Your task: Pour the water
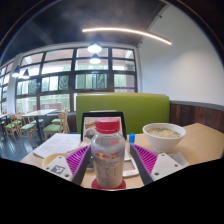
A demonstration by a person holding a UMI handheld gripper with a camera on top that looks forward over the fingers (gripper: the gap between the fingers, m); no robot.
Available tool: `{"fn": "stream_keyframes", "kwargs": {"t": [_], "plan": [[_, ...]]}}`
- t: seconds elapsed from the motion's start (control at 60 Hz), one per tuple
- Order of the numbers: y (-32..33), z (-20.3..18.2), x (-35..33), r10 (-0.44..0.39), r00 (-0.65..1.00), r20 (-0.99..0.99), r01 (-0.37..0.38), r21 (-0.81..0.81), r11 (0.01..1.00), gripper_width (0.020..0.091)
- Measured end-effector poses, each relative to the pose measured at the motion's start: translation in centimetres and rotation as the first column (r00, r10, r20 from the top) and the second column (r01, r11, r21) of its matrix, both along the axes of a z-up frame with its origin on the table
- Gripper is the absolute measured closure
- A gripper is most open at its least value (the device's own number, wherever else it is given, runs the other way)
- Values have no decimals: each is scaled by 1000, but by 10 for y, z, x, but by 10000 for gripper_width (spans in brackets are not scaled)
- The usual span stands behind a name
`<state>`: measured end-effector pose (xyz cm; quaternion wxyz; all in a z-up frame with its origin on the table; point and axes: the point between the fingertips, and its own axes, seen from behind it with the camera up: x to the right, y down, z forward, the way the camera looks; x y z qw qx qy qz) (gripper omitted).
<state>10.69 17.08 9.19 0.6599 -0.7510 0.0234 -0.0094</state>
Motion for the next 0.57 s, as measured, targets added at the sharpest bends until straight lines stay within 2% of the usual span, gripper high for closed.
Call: {"fn": "stream_keyframes", "kwargs": {"t": [0.017, 0.083, 0.183, 0.283, 0.4, 0.567], "plan": [[-2, 2, 0, -3, 1000, -4, 3, 3, 1000, 254], [-24, 9, 4, -24, 1000, 4, 24, -1, 1000, 275], [-68, 20, -1, -7, 999, 40, 8, -3, 1000, 281], [-140, 37, -10, -9, 999, 40, 8, 7, 1000, 285], [-210, 50, -28, 34, 999, -15, -34, 8, 999, 285], [-299, 46, -40, 59, 998, -36, -59, -4, 998, 287]]}}
